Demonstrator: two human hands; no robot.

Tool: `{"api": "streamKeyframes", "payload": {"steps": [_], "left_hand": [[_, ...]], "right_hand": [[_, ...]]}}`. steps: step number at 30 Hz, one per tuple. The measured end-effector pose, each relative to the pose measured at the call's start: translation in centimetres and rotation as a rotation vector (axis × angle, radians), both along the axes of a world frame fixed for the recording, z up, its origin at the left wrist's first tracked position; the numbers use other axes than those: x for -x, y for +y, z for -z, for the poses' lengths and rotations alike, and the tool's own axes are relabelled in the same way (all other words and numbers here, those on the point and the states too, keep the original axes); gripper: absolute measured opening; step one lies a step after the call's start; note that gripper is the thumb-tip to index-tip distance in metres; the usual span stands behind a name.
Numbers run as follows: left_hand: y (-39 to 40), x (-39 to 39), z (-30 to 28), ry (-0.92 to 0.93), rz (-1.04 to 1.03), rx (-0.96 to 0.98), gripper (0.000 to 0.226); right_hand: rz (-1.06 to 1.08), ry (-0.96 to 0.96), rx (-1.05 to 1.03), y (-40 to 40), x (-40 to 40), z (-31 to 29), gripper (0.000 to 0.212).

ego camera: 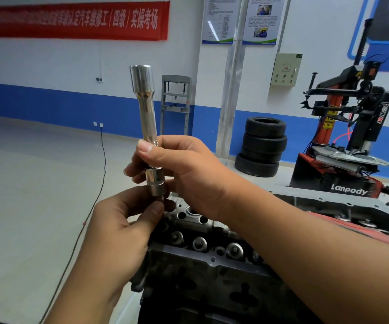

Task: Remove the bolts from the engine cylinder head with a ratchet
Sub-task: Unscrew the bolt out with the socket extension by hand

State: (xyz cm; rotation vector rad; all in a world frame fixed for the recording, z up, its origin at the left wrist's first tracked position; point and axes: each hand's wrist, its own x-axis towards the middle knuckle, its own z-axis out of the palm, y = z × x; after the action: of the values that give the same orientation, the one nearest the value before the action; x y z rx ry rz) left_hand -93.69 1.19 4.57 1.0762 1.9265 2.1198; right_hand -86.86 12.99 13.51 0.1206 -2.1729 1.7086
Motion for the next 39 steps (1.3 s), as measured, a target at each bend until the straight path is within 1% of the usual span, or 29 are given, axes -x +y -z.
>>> {"api": "streamKeyframes", "payload": {"steps": [1, 3, 4, 5, 7, 8, 9, 10, 11, 12, 14, 16, 19, 20, 22, 24, 25, 27, 30, 31, 33, 35, 36, 37, 39], "left_hand": [[0.1, 0.0, 0.0, 0.021, -0.055, -0.016, 0.033], [0.2, -0.3, -0.3, 0.043, -0.135, -0.052, 0.023], [0.1, -0.3, -0.4, 0.038, -0.145, -0.051, 0.025], [0.0, -0.3, -0.5, 0.03, -0.132, -0.044, 0.027], [-0.1, -0.3, -0.5, 0.017, -0.006, -0.025, 0.017], [-0.1, -0.3, -0.4, 0.008, 0.071, -0.015, 0.018], [-0.1, -0.2, -0.3, -0.002, 0.102, 0.002, 0.026], [-0.1, 0.0, -0.1, 0.008, 0.087, 0.011, 0.032], [0.0, 0.0, -0.1, 0.022, 0.038, 0.008, 0.034], [0.1, 0.0, -0.1, 0.045, -0.022, -0.008, 0.03], [0.3, 0.0, -0.1, 0.061, -0.112, -0.067, 0.015], [0.1, 0.0, -0.1, 0.065, -0.114, -0.078, 0.019], [0.0, 0.2, 0.0, 0.025, 0.051, -0.063, 0.018], [0.0, 0.3, 0.1, 0.024, 0.058, -0.053, 0.019], [0.2, 0.6, 0.5, 0.038, -0.03, -0.05, 0.024], [0.3, 0.6, 0.5, 0.043, -0.113, -0.094, 0.021], [0.3, 0.5, 0.4, 0.035, -0.127, -0.114, 0.023], [0.1, 0.4, 0.2, 0.033, -0.099, -0.119, 0.029], [0.1, 0.6, 0.4, 0.017, 0.045, -0.048, 0.019], [0.2, 0.6, 0.4, 0.002, 0.05, -0.051, 0.022], [0.4, 0.7, 0.6, 0.008, -0.026, -0.066, 0.02], [0.5, 0.5, 0.6, 0.013, -0.111, -0.089, 0.027], [0.5, 0.4, 0.4, 0.018, -0.129, -0.097, 0.026], [0.4, 0.3, 0.3, 0.026, -0.129, -0.108, 0.024], [0.1, 0.2, 0.1, 0.013, -0.034, -0.107, 0.022]], "right_hand": [[-0.002, -0.001, 0.003, 0.0, 0.0, 0.0, 0.024], [-0.004, -0.002, -0.003, 0.0, 0.0, 0.0, 0.024], [-0.005, -0.003, -0.009, 0.0, 0.0, 0.0, 0.024], [-0.008, -0.003, -0.011, 0.0, 0.0, 0.1, 0.023], [-0.007, -0.001, -0.001, 0.0, 0.0, 0.1, 0.023], [-0.003, -0.001, 0.007, 0.0, 0.1, 0.1, 0.023], [0.001, -0.002, 0.013, 0.0, 0.1, 0.1, 0.023], [0.004, -0.004, 0.016, 0.0, 0.1, 0.1, 0.024], [0.004, -0.006, 0.017, 0.1, 0.1, 0.1, 0.024], [0.001, -0.007, 0.017, 0.1, 0.1, 0.0, 0.024], [-0.006, -0.008, 0.014, 0.0, 0.0, 0.0, 0.024], [-0.007, -0.006, 0.014, 0.0, 0.0, 0.0, 0.024], [0.004, -0.008, 0.019, 0.0, -0.1, -0.1, 0.025], [0.007, -0.01, 0.018, -0.1, -0.1, -0.1, 0.025], [0.005, -0.013, 0.016, -0.1, -0.1, -0.1, 0.026], [0.001, -0.014, 0.017, -0.1, -0.1, -0.1, 0.026], [0.002, -0.014, 0.017, -0.1, -0.1, -0.1, 0.026], [0.006, -0.013, 0.022, -0.1, -0.1, -0.1, 0.027], [0.025, -0.014, 0.019, 0.0, -0.1, -0.1, 0.027], [0.026, -0.015, 0.018, 0.0, -0.1, -0.1, 0.027], [0.019, -0.016, 0.015, -0.1, -0.1, 0.0, 0.028], [0.009, -0.016, 0.016, -0.1, -0.1, 0.0, 0.027], [0.007, -0.015, 0.018, -0.1, -0.1, -0.1, 0.027], [0.007, -0.013, 0.021, -0.1, -0.1, -0.1, 0.027], [0.009, -0.012, 0.026, 0.0, -0.1, -0.1, 0.026]]}}
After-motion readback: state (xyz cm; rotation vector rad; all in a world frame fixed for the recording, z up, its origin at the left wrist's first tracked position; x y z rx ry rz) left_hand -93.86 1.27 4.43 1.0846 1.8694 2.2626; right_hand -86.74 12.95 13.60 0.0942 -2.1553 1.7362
